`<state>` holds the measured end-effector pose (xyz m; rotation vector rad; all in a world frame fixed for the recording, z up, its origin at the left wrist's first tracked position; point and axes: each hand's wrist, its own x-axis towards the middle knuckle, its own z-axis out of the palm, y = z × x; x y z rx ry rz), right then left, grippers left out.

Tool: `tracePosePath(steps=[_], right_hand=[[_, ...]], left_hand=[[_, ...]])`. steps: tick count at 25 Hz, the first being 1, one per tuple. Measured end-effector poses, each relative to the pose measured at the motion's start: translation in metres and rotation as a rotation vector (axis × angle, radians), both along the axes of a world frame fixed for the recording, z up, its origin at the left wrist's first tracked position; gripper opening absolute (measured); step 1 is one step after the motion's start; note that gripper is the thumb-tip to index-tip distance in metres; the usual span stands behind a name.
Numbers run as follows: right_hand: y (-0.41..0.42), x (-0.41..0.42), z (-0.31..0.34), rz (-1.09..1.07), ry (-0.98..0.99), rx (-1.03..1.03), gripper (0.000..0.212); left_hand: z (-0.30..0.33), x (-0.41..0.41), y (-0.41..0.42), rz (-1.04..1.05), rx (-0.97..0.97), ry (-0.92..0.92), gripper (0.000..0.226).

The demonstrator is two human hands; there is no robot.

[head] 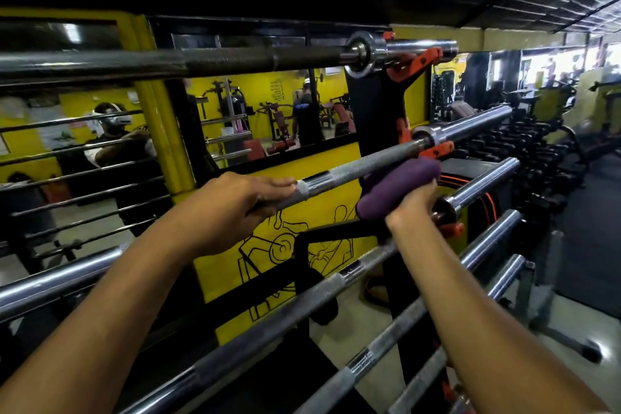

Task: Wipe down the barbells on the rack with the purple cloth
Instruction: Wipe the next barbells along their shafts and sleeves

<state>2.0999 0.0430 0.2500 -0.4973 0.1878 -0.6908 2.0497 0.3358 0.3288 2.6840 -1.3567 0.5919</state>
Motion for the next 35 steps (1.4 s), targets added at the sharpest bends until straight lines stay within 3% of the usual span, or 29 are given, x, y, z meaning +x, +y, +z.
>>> tracePosePath(steps=[2,4,7,9,13,14,16,18,21,23,26,28,29,32,35], right_hand=[[-0.004,0.012,0.029,-0.015,-0.051,0.009,0.035],[0.008,0.021,0.045,-0.215,-0.045,-0.039,0.019],[0.051,0.033,0.044,-0.539,-0.132,0.062,0.049],[0.084,0.031,0.046,-0.622,-0.15,0.078,0.062],[0.113,0.014,0.014,-0.128,-0.082,-0.11,0.053],[0.114,0.015,0.013,-0.088,-0.063,-0.143,0.06],[0.102,0.031,0.023,-0.25,-0.125,-0.11,0.077],[0.075,0.044,0.032,-0.409,-0.16,0.017,0.077],[0.01,0.062,0.032,-0.297,-0.108,0.076,0.082],[0.01,0.057,0.034,-0.263,-0.134,0.098,0.066],[0.067,0.034,0.04,-0.436,-0.097,0.014,0.044],[0.099,0.019,0.024,-0.197,-0.062,-0.115,0.034],[0.099,0.019,0.016,-0.106,-0.046,-0.158,0.04],[0.072,0.023,0.03,-0.271,-0.064,-0.229,0.065],[0.034,0.033,0.048,-0.267,0.03,-0.25,0.083]], left_hand=[[-0.001,0.001,0.001,0.002,0.01,-0.005,0.056],[0.0,0.001,0.0,-0.001,0.01,-0.006,0.057],[0.001,0.002,0.0,-0.014,0.0,-0.017,0.055],[0.001,0.001,-0.002,-0.014,0.002,-0.018,0.055],[-0.001,-0.001,-0.001,-0.027,0.016,-0.034,0.055],[-0.002,-0.001,0.0,-0.023,0.015,-0.03,0.056],[-0.002,-0.001,0.001,-0.016,0.017,-0.028,0.056],[-0.001,-0.001,0.001,-0.002,0.019,-0.025,0.057],[-0.003,0.001,0.001,-0.016,0.013,-0.019,0.056],[-0.002,0.002,0.001,-0.026,0.004,-0.021,0.056],[0.0,0.002,-0.001,-0.025,-0.028,-0.011,0.056],[0.002,0.0,-0.001,-0.024,-0.042,-0.003,0.056],[0.002,-0.001,0.001,-0.021,-0.043,-0.002,0.056],[0.002,-0.003,0.001,-0.013,-0.044,0.004,0.057],[0.0,-0.003,0.001,-0.003,-0.052,0.009,0.056]])
